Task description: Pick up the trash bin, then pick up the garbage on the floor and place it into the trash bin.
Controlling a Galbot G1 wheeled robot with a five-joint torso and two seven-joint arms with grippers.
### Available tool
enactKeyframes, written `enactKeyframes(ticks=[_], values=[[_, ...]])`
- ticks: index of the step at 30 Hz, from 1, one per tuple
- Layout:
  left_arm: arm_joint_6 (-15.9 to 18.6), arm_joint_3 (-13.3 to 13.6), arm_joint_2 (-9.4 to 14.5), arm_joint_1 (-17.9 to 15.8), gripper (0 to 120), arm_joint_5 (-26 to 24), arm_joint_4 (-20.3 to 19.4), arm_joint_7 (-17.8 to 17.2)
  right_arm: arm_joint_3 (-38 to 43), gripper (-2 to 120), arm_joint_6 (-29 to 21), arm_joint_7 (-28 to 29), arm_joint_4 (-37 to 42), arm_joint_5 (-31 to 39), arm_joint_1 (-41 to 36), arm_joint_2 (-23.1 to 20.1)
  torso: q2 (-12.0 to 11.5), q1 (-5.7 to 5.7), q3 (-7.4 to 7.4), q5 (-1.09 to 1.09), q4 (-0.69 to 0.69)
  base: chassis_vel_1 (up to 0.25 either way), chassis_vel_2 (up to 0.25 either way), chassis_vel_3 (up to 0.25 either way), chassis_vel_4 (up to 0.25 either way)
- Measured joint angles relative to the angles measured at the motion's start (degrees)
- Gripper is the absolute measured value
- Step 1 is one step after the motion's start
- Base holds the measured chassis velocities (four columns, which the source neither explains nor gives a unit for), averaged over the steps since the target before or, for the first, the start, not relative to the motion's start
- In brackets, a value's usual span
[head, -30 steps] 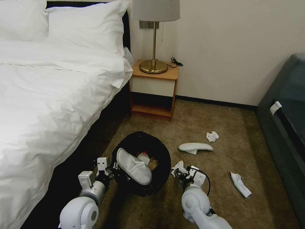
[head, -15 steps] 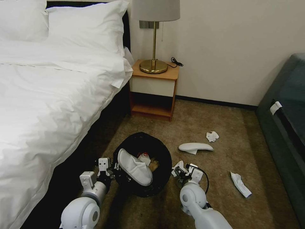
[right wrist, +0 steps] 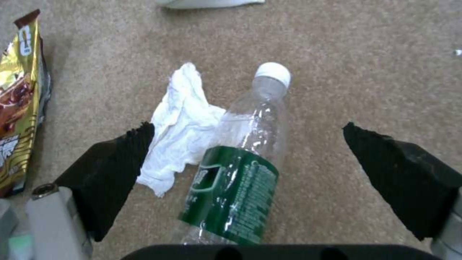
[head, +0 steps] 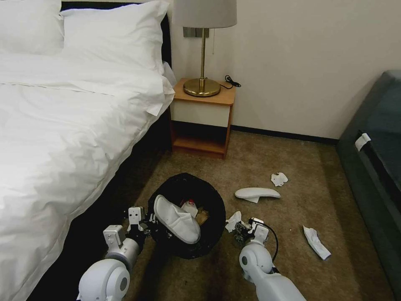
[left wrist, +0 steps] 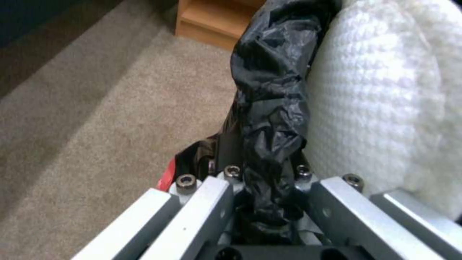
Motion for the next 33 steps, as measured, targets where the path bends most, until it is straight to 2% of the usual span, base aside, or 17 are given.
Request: enactKeyframes(ticks=[19,33], values=[[0.1,0.0,0.1,-0.7,2,-0.1,1.0,0.2,1.3,100,1.7,-4.0,-8.2,-1.7,2.6,1.3,0.0,0.00,0.00,0.00,0.00,0.000,0.000,0.000,0.000],[0.1,-0.4,0.6,-0.4,2,-0.3,0.3,0.2,2.2,100,3.3,-7.2,-12.3,-3.6,2.2,2.6,0.0,0.00,0.00,0.00,0.00,0.000,0.000,0.000,0.000]])
